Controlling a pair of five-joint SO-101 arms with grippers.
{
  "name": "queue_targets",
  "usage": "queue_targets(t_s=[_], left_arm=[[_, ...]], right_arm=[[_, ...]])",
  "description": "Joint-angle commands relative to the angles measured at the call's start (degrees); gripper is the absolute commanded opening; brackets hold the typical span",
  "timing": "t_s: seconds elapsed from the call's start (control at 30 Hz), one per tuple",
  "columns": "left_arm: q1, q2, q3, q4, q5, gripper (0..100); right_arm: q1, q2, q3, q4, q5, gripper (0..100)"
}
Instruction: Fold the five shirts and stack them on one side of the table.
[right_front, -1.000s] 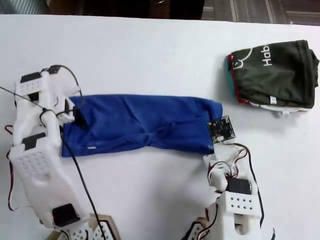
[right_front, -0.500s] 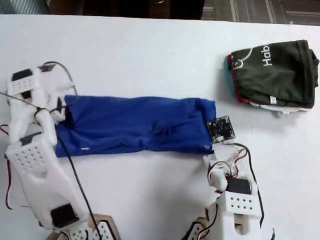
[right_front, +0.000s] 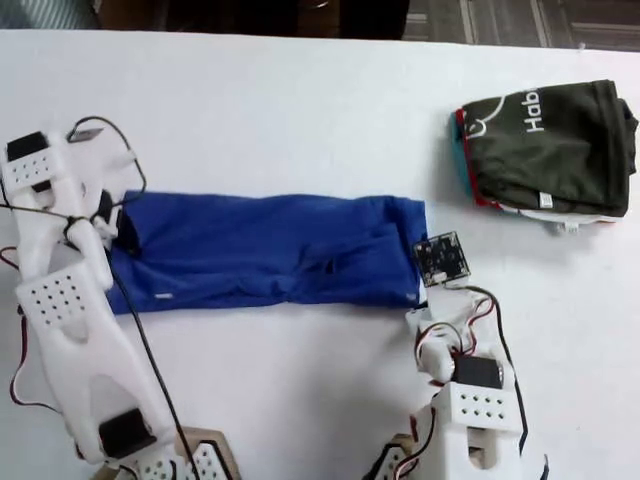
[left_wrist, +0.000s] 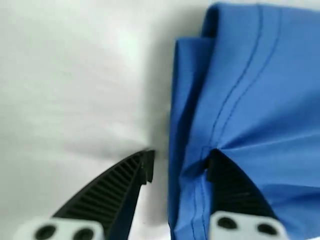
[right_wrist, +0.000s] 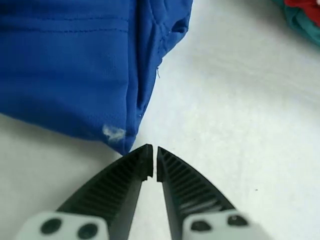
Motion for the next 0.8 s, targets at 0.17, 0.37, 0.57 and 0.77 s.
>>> queue_targets(t_s=[0.17,0.37,0.57,0.77], left_arm=[[-3.4,1.6,-1.1,0.5,-1.8,2],[-6.2,1.7,-1.4,0.5,-2.7,3],[-10.5,-0.4,-2.4,0.7,-2.7,3],[-10.2,-13.1,2.9,0.7,-2.7,3]], right_arm=[[0.2,-1.0,-0.3,-0.8,0.1,2.4],[0.2,-1.0,-0.3,-0.8,0.1,2.4],[0.2,-1.0,-0.3,-0.9,0.1,2.4],[0.2,-1.0,-0.3,-1.0,0.1,2.4]])
